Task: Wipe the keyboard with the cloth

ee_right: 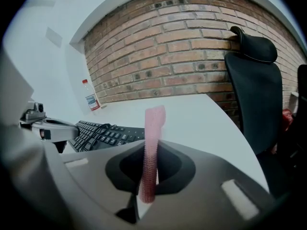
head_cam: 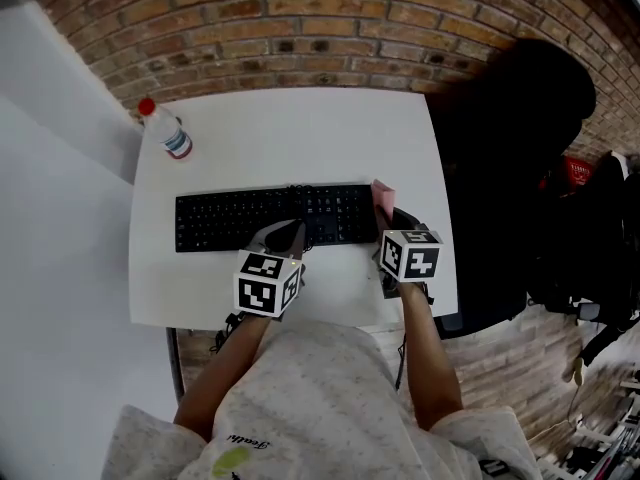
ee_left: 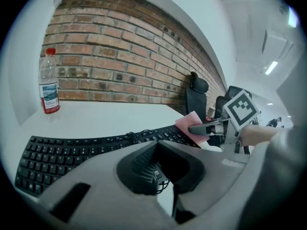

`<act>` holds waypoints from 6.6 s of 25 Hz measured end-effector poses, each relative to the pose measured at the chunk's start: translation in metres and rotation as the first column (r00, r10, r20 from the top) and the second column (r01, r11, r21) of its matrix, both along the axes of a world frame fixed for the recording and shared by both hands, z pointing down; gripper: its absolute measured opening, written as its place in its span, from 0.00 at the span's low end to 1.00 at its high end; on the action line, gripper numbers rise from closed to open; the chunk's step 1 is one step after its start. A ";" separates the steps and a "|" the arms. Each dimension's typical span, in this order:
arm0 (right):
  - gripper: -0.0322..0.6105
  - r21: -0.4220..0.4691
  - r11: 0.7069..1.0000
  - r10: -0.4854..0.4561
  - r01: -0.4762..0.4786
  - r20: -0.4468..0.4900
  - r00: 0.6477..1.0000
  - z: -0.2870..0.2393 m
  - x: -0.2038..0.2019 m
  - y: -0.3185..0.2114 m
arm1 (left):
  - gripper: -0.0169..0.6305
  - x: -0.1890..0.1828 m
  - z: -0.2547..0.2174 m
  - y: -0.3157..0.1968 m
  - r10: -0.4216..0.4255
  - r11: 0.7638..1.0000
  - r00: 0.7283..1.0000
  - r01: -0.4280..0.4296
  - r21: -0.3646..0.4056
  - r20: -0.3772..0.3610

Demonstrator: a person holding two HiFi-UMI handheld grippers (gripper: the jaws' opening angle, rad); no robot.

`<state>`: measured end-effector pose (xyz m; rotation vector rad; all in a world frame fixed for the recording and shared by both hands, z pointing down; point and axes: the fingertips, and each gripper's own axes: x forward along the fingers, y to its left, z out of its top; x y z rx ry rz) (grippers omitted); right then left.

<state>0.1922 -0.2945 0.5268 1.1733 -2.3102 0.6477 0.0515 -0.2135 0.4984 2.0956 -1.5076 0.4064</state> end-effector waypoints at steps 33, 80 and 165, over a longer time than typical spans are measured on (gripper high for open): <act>0.09 0.030 0.814 -0.544 0.581 -0.314 0.778 -0.001 -0.034 -0.048 | 0.02 -0.044 -0.004 0.010 -0.209 0.978 0.978 0.209 0.007 0.011; 0.09 -0.127 0.566 -0.812 0.815 -0.260 0.523 -0.007 -0.164 0.004 | 0.02 -0.146 -0.014 0.056 -0.292 0.955 0.956 0.293 0.038 -0.030; 0.09 -0.138 0.289 -0.900 0.947 -0.377 0.220 -0.003 -0.430 0.107 | 0.02 -0.332 -0.012 0.143 -0.432 0.898 0.899 0.436 0.057 -0.072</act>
